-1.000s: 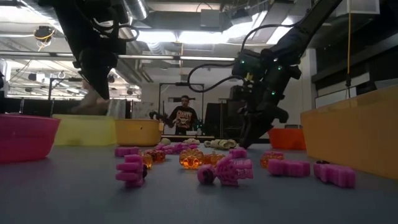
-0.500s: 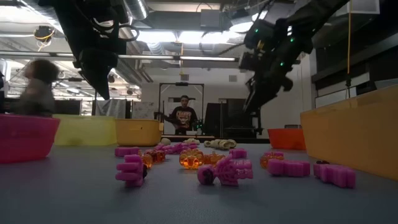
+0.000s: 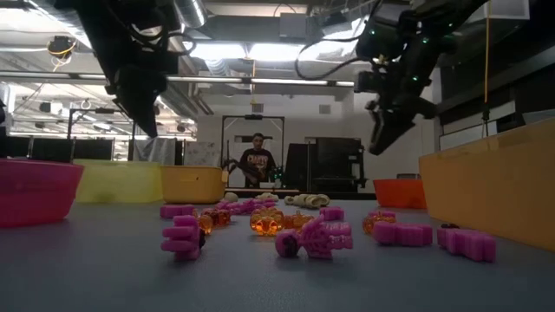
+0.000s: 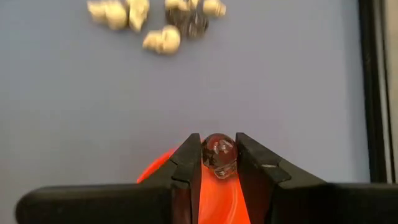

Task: Sort Halloween decoration
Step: Put the black skull toy into the orange bowl

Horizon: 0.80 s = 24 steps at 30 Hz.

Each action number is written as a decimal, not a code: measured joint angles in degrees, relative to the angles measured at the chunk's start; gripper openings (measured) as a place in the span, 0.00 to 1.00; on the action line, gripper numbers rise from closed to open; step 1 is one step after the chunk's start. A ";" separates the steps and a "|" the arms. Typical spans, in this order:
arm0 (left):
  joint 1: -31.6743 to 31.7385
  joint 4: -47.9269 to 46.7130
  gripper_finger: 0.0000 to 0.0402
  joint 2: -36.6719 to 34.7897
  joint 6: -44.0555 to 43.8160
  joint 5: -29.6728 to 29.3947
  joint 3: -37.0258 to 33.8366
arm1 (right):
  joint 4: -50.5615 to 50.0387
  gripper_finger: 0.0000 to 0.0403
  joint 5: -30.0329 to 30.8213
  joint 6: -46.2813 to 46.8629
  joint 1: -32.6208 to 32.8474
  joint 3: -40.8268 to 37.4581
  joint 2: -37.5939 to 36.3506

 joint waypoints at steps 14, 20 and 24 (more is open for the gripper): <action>0.00 6.29 0.40 0.00 0.04 0.02 0.00 | -6.45 0.21 2.50 -0.01 0.00 0.00 0.00; 0.00 11.40 0.40 0.00 2.59 0.02 0.00 | -8.14 0.21 2.50 -0.01 0.00 -0.15 0.02; 0.00 15.53 0.40 0.00 6.16 0.02 0.00 | -8.07 0.21 2.50 0.01 0.00 -0.15 0.02</action>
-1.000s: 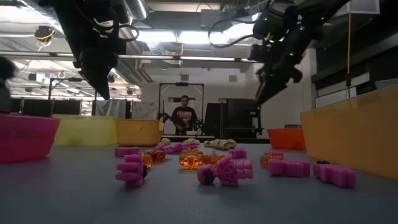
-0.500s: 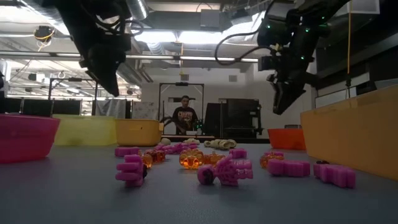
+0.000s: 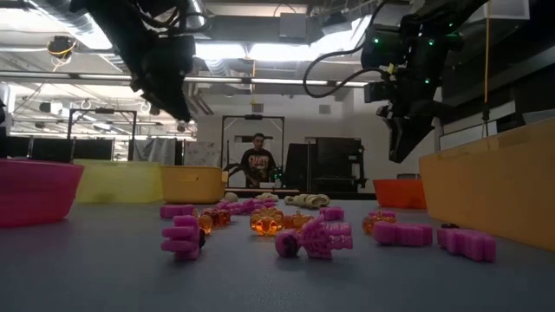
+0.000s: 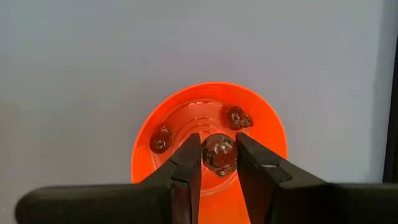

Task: Sort Halloween decoration
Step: Put the black skull toy into the orange bowl, then put the pink skeleton toy into the red bowl

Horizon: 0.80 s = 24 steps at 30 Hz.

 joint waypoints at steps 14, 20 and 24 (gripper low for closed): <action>0.00 8.82 0.40 0.00 7.61 0.00 0.00 | 0.02 0.22 0.00 1.40 0.00 -0.02 0.00; 0.00 12.25 0.40 0.00 9.30 0.00 0.00 | 0.07 0.37 0.00 1.97 0.02 -0.02 0.00; 0.00 14.09 0.40 0.00 10.01 0.00 0.00 | 0.09 0.48 0.00 1.97 0.00 -0.02 0.00</action>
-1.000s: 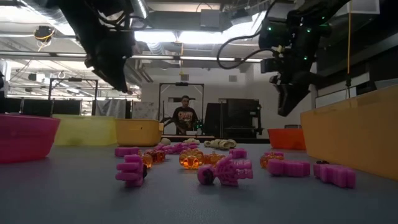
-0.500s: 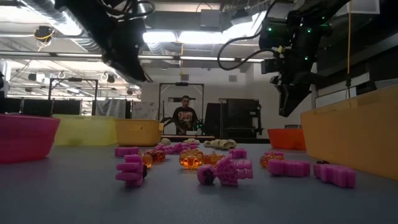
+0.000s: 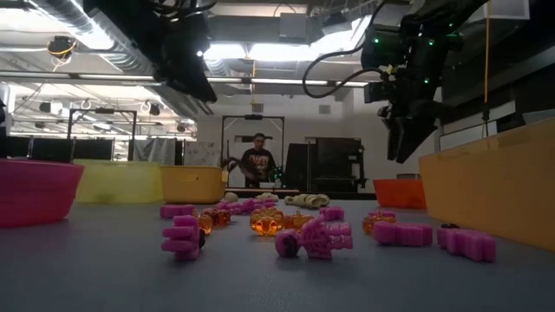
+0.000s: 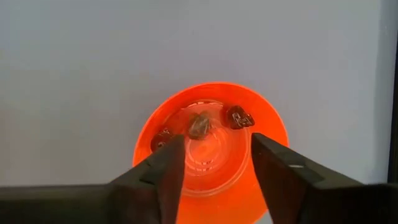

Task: Sort Halloween decoration
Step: Put the pink skeleton toy into the red bowl

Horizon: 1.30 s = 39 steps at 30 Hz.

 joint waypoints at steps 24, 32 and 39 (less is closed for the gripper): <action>6.74 34.21 0.40 8.26 12.72 18.46 0.09 | 0.42 0.61 -0.02 0.01 0.02 -0.02 0.02; 10.20 36.91 0.40 15.38 11.20 28.13 0.09 | 0.45 0.60 -0.02 0.00 0.02 -0.02 0.02; 6.40 34.01 0.40 21.90 10.73 34.48 0.09 | 0.44 0.60 -0.02 0.01 0.02 -0.02 0.02</action>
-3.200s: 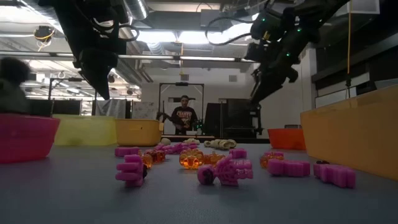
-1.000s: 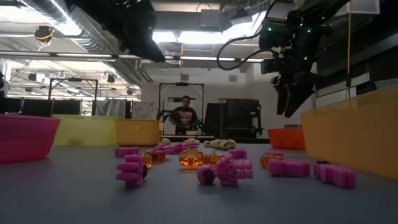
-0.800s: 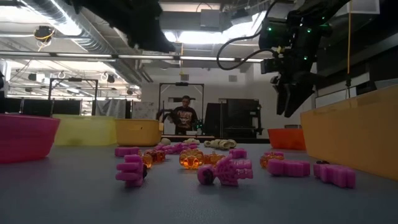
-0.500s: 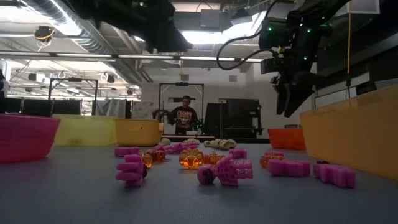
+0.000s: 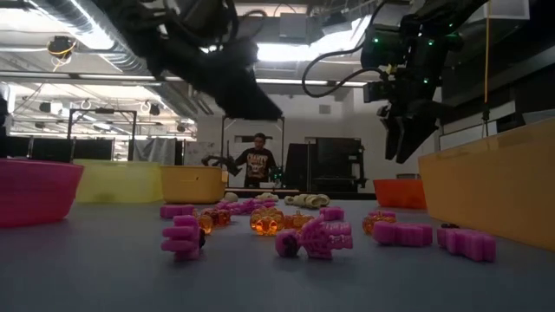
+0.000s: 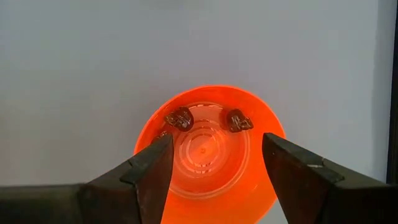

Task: Sort Halloween decoration
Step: Put the pink skeleton toy into the red bowl

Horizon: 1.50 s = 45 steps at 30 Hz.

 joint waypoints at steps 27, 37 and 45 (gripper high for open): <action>-15.44 -7.17 0.40 9.59 -12.11 -7.90 -0.07 | 0.01 0.60 -0.02 0.00 0.00 0.00 0.00; -18.22 -7.56 0.40 10.58 -15.31 -13.51 -0.07 | 0.04 0.60 -0.02 0.01 0.00 0.00 0.00; -18.44 -7.16 0.40 15.51 -16.70 -13.69 -0.09 | 0.29 0.60 -0.04 -0.01 0.00 0.00 0.00</action>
